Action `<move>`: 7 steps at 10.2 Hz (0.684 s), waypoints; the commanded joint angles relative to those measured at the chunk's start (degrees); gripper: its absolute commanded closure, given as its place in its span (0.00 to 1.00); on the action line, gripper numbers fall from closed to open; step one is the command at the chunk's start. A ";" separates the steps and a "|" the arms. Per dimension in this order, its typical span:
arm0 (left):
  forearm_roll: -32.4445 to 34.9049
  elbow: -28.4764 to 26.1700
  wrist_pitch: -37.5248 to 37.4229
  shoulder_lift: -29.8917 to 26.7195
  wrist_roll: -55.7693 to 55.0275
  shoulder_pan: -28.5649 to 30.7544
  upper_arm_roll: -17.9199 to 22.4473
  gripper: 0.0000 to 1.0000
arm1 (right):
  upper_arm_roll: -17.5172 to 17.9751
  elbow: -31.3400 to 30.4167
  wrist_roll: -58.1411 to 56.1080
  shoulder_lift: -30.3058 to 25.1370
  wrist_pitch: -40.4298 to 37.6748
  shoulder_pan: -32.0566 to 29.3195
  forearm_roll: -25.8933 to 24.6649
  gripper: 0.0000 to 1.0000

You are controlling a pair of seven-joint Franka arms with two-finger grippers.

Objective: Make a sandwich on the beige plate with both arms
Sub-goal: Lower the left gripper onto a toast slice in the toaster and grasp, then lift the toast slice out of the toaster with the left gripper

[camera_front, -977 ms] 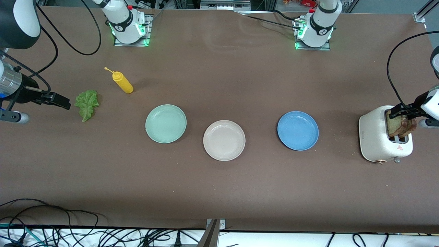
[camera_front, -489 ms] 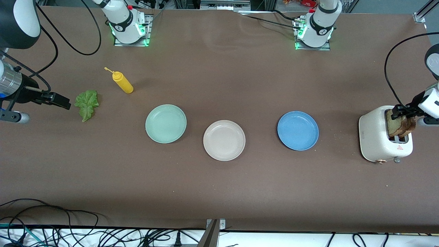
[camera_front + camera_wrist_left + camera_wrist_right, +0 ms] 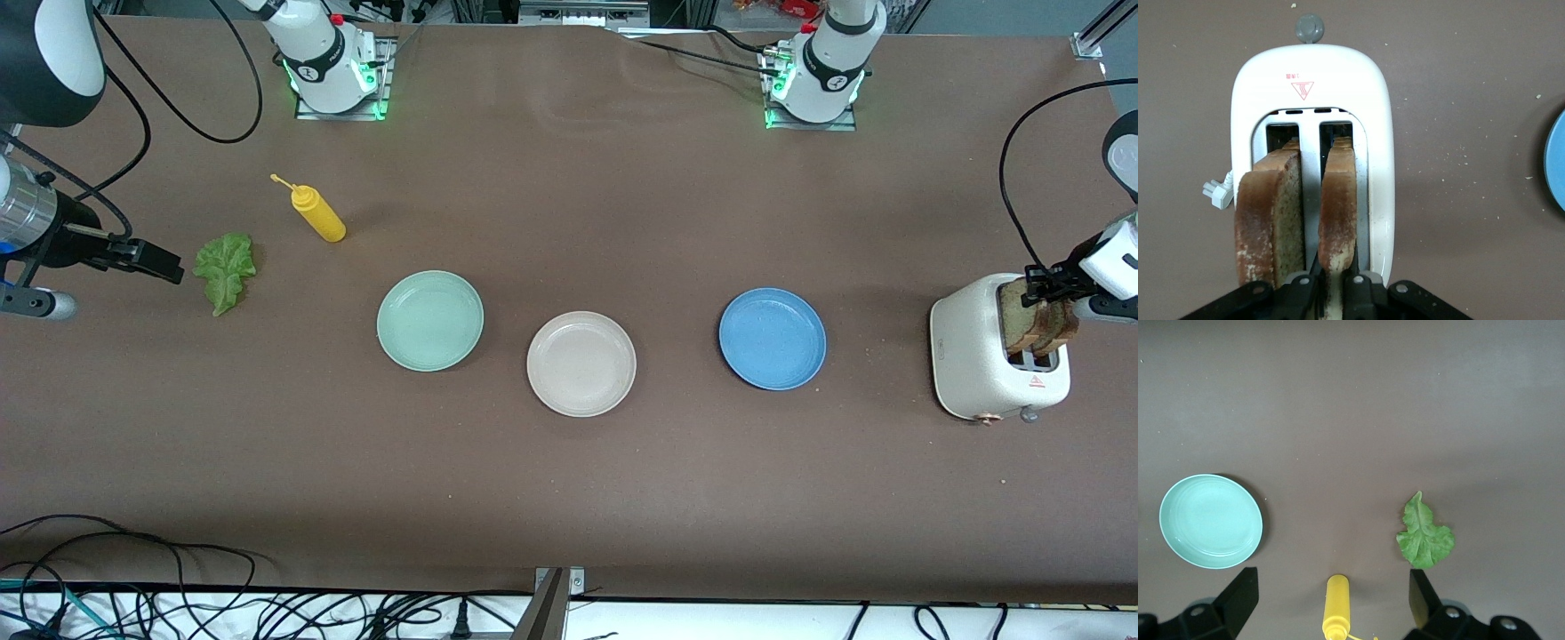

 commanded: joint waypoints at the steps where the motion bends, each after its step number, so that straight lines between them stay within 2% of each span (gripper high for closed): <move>1: 0.78 7.08 -9.53 -0.81 1.97 0.59 -0.51 1.00 | 0.26 0.11 0.16 -0.29 -0.62 -0.02 -0.01 0.00; 3: 0.78 16.66 -19.21 1.38 1.80 0.50 -0.51 1.00 | 0.26 0.11 0.07 -0.29 -0.71 -0.02 -0.01 0.00; 5: 0.78 21.78 -24.93 1.40 -0.65 -0.20 -0.60 1.00 | 0.26 0.11 0.07 -0.29 -0.62 -0.02 -0.01 0.00; 7: 0.43 26.01 -32.23 2.36 -8.72 -3.53 -0.77 1.00 | 0.26 0.11 0.07 -0.29 -0.62 -0.02 -0.01 0.00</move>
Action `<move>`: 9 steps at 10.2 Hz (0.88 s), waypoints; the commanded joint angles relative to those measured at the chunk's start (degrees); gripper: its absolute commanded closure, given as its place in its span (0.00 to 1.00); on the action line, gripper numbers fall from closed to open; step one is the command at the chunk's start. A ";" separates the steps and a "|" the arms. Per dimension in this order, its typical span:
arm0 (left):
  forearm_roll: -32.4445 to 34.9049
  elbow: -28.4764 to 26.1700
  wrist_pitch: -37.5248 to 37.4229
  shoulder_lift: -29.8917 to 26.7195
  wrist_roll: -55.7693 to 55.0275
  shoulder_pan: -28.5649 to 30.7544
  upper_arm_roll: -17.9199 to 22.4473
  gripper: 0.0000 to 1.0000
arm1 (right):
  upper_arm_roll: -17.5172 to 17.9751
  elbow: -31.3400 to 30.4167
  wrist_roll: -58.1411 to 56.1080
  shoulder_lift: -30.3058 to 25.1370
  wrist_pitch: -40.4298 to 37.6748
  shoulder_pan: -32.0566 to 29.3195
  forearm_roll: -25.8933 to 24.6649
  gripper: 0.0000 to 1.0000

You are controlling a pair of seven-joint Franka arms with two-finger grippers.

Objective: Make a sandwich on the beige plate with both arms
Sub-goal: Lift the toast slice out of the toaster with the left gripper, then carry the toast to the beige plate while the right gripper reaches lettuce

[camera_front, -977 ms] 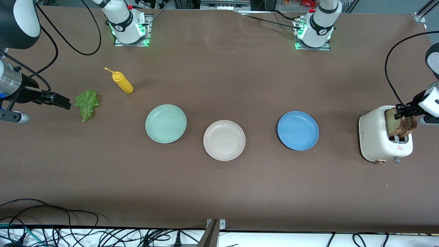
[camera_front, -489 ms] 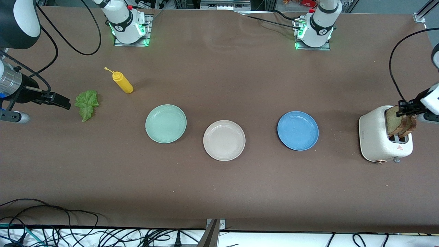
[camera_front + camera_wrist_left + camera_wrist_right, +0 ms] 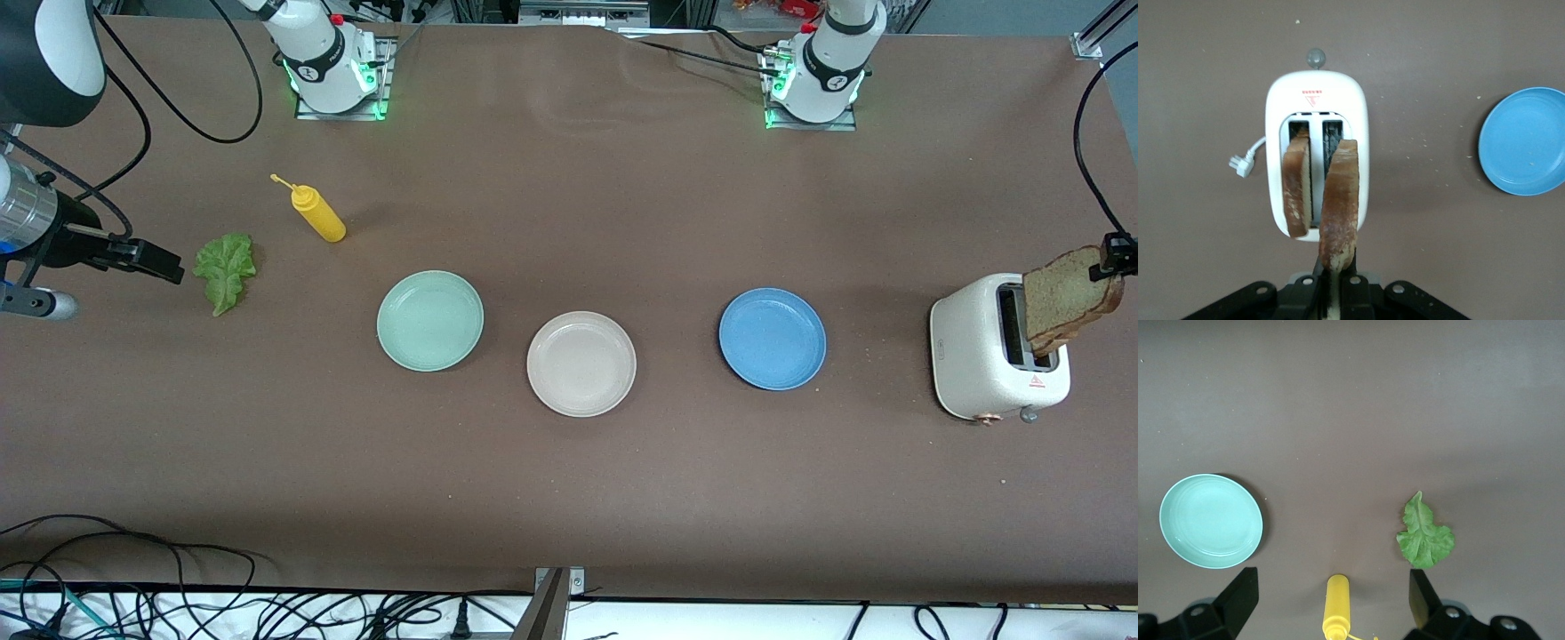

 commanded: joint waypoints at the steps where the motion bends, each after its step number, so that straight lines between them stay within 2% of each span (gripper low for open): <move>1: -1.21 4.77 -7.55 2.40 -5.08 -4.98 -0.63 1.00 | 0.22 0.11 0.07 -0.29 -0.69 -0.02 -0.01 0.00; 3: -7.69 4.78 -10.38 2.57 -6.14 -11.74 -0.63 1.00 | 0.22 0.11 0.07 -0.29 -0.69 -0.02 -0.01 0.00; 5: -16.82 4.78 -10.57 3.97 -16.28 -17.19 -0.63 1.00 | 0.22 0.11 0.07 -0.29 -0.60 -0.02 -0.01 0.00; 7: -29.28 6.35 -10.48 9.40 -20.55 -21.77 -0.63 1.00 | 0.22 0.11 0.07 -0.29 -0.60 -0.02 0.07 0.00; 9: -40.02 12.57 -10.13 17.21 -20.56 -26.07 -0.63 1.00 | 0.05 0.02 -0.37 -0.12 -0.60 -0.55 0.07 0.00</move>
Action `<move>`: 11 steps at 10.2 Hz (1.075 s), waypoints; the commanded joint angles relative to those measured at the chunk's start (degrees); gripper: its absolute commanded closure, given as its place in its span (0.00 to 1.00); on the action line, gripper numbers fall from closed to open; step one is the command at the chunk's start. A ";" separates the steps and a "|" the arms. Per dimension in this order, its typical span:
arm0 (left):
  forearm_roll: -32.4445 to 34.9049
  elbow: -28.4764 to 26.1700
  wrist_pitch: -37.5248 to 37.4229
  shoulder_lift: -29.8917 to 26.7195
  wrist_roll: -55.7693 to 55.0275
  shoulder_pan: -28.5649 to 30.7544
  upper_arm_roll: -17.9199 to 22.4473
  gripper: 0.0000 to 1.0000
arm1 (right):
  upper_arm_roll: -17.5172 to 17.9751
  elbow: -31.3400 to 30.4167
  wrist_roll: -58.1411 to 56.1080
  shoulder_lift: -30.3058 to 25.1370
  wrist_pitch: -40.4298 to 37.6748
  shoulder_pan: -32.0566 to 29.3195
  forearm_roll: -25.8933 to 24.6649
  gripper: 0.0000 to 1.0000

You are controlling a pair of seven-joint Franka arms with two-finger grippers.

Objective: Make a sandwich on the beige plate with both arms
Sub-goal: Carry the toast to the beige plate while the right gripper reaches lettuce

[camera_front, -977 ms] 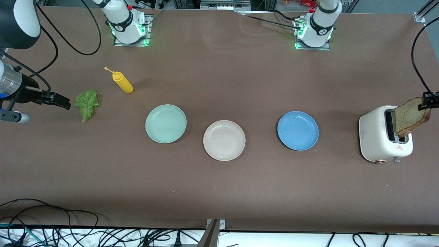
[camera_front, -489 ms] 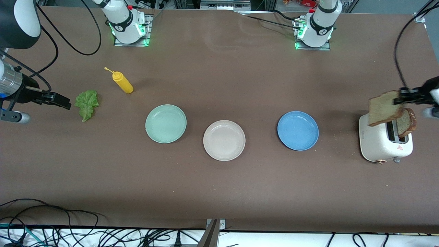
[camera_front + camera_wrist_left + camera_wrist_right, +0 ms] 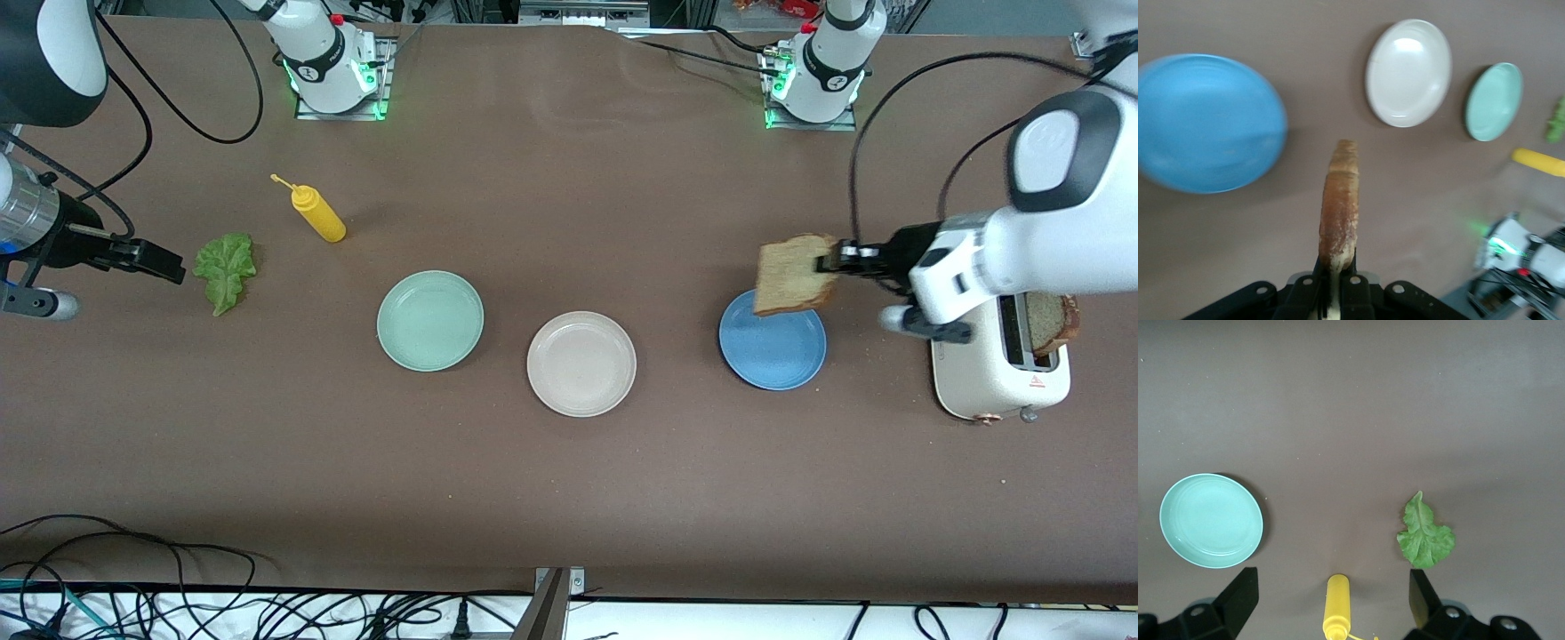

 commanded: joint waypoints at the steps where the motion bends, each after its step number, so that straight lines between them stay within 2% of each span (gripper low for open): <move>1: -10.13 10.92 -1.05 11.49 -0.72 -4.23 0.88 1.00 | -0.09 0.12 -0.37 0.50 -0.58 -0.49 0.16 0.00; 2: -14.00 14.26 0.69 15.45 -0.54 -5.99 0.88 1.00 | -0.09 0.04 -0.19 0.60 -0.58 -0.49 0.16 0.00; 3: -17.25 15.34 5.49 17.66 -0.28 -7.49 0.88 1.00 | -0.09 0.04 -0.19 1.29 -0.40 -0.49 -0.19 0.00; 6: -21.50 15.09 19.39 22.42 -0.36 -13.90 0.88 1.00 | -0.45 -2.49 -1.33 4.54 0.30 -1.88 -1.33 0.00; 9: -23.79 15.00 26.09 25.59 -0.72 -17.07 0.88 1.00 | -1.32 -12.06 -1.42 4.73 8.45 -3.04 -6.68 0.00; 11: -23.88 14.65 26.37 26.12 -1.24 -17.87 0.88 1.00 | -3.77 -20.04 -3.52 4.38 15.11 -3.04 -6.78 0.00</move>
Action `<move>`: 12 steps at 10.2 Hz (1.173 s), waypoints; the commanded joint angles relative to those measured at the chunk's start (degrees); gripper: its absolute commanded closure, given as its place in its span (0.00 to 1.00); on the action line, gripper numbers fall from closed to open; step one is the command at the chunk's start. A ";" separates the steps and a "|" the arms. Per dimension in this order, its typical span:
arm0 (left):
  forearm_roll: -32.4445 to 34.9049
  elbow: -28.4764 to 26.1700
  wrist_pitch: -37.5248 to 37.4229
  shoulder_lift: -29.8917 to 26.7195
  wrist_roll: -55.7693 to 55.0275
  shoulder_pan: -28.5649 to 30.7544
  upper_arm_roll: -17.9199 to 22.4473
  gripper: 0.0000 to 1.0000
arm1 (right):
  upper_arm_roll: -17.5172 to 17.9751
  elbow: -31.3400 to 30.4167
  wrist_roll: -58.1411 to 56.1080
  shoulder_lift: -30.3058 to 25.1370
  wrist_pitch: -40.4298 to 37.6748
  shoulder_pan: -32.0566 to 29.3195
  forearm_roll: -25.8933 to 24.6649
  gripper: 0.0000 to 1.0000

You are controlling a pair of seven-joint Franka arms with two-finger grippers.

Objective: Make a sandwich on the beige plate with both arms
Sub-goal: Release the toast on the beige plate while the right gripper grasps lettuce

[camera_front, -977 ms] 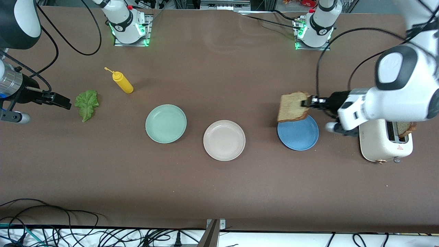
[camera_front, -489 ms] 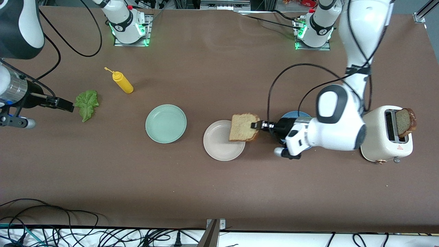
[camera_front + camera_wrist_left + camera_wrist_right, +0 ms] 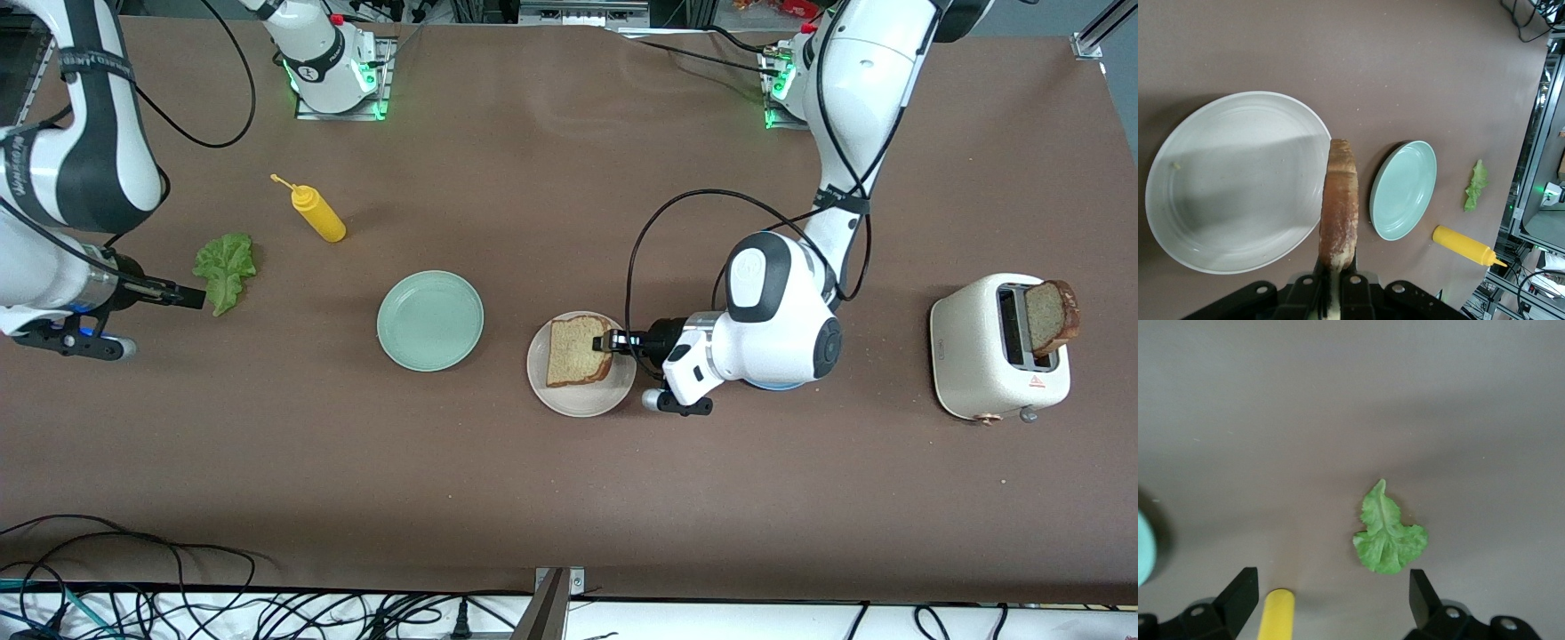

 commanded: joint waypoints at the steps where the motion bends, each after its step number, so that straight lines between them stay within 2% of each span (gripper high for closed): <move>1: -2.32 1.56 1.05 1.44 -1.32 -1.27 0.90 1.00 | -2.17 -12.76 -1.94 -3.61 10.15 -0.36 -1.04 0.00; 4: -4.26 1.38 5.88 3.11 -1.59 -3.65 0.90 1.00 | -6.74 -25.27 -7.45 -4.60 23.70 -0.36 -1.04 0.00; 6: -4.17 1.38 5.98 3.81 -1.24 -3.65 0.90 1.00 | -7.81 -32.31 -8.70 -4.07 33.10 -0.36 -1.04 0.00; 12: -3.29 0.50 5.80 4.87 -0.54 -2.42 0.98 1.00 | -11.58 -32.95 -18.19 1.73 38.05 -0.36 -1.04 0.00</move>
